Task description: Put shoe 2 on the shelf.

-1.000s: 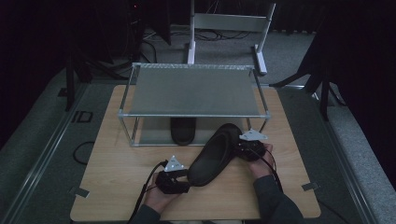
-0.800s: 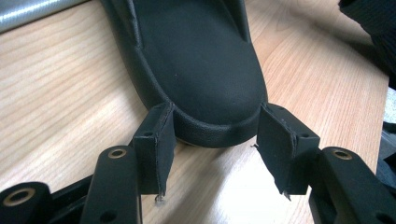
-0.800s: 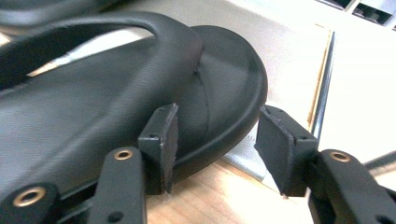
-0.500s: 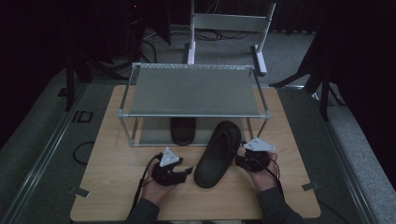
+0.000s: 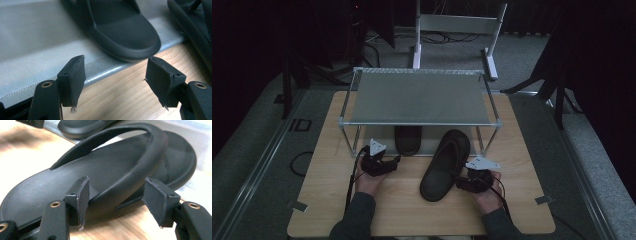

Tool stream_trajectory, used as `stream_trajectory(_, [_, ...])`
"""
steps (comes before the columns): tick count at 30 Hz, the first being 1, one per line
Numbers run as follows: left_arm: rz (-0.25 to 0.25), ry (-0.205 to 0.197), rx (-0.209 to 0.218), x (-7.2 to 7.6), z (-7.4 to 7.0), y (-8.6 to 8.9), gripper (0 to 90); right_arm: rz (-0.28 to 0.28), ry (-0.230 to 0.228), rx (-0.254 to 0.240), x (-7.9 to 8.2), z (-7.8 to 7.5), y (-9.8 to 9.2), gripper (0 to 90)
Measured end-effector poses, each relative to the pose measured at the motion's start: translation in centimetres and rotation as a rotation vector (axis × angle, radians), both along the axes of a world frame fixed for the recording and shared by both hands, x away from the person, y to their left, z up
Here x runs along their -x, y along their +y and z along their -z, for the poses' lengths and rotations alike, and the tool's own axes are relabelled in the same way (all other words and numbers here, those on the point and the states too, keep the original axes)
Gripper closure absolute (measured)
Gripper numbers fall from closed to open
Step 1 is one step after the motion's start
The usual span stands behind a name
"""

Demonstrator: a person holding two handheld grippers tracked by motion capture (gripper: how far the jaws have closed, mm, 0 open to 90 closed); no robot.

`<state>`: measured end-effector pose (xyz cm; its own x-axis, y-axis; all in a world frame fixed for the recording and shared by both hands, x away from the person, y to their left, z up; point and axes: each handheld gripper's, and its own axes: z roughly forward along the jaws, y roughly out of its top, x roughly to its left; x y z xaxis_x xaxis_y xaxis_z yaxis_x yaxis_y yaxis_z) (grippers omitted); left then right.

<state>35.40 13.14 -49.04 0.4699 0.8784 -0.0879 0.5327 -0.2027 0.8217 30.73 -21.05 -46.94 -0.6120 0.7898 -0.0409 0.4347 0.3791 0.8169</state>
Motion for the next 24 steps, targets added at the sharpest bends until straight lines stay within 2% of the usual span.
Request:
stream_trajectory(8, [0.006,0.035,-0.001,-0.8,0.7,-0.2,32.5,0.000,0.009,-0.020,-0.1,0.3,-0.2,37.1])
stream_trajectory(13, [-0.013,0.050,-0.013,-1.2,1.2,-0.1,32.4,0.001,0.015,-0.024,-0.1,0.4,-0.3,37.1])
stream_trajectory(19, [-0.008,0.045,-0.029,-1.3,1.2,-0.3,32.5,0.002,0.030,-0.038,-0.3,0.4,-0.2,37.7])
stream_trajectory(24, [-0.007,0.043,-0.025,-1.6,1.2,-0.2,32.6,0.005,0.022,-0.032,-0.5,0.5,-0.2,41.7])
